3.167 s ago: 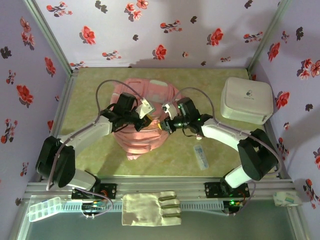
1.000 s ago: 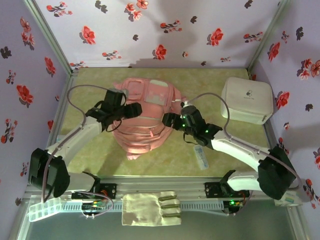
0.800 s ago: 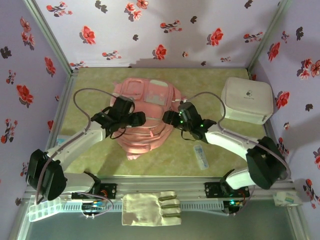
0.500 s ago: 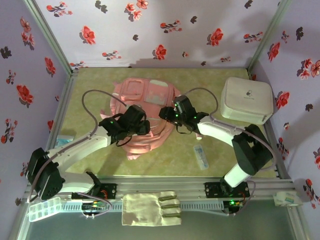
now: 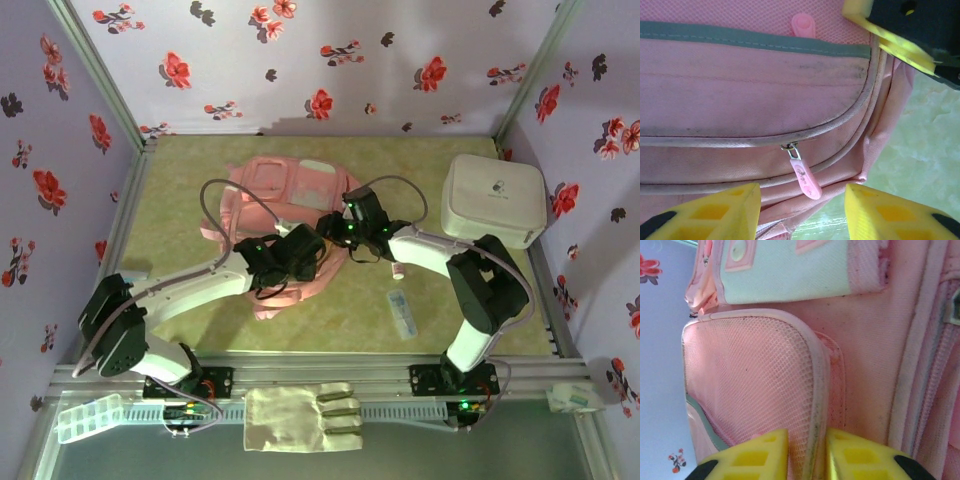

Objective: Pack the student bag

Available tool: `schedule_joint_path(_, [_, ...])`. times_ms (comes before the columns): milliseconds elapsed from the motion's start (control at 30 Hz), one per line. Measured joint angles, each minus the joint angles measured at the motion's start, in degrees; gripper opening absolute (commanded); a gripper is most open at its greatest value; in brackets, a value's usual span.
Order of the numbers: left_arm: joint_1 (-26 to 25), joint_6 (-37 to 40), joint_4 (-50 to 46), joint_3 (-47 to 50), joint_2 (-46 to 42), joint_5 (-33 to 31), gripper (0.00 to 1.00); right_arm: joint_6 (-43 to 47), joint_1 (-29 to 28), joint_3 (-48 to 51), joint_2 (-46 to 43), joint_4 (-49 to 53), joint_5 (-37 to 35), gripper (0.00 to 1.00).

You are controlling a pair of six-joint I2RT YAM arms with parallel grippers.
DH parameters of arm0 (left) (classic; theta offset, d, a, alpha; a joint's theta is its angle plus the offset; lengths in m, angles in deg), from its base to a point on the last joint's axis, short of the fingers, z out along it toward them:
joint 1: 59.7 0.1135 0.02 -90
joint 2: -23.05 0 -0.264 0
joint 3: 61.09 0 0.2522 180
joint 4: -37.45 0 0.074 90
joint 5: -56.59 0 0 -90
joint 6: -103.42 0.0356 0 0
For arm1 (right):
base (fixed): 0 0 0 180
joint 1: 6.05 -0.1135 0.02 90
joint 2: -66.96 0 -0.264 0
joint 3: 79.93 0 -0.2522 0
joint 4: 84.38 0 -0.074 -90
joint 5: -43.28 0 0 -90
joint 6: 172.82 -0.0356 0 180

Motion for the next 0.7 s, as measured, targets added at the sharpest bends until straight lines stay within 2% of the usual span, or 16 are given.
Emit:
schedule_joint_path(100, [0.0, -0.9, -0.2, 0.0, 0.3, -0.4, 0.43, 0.1, 0.2, 0.0, 0.0, -0.4, 1.0, 0.12])
schedule_joint_path(300, [-0.9, -2.4, -1.4, -0.9, 2.3, -2.1, 0.40, 0.1, 0.4, 0.1, -1.3, -1.1, 2.5, 0.10])
schedule_joint_path(467, [-1.0, -3.5, -2.5, -2.7, 4.4, -3.4, 0.35, 0.3, 0.5, 0.1, -2.9, -1.3, 2.7, 0.09])
schedule_joint_path(700, [-1.3, -5.2, -3.5, -3.8, 5.4, -5.2, 0.22, 0.6, 0.7, 0.7, -3.6, -1.4, 3.1, 0.08])
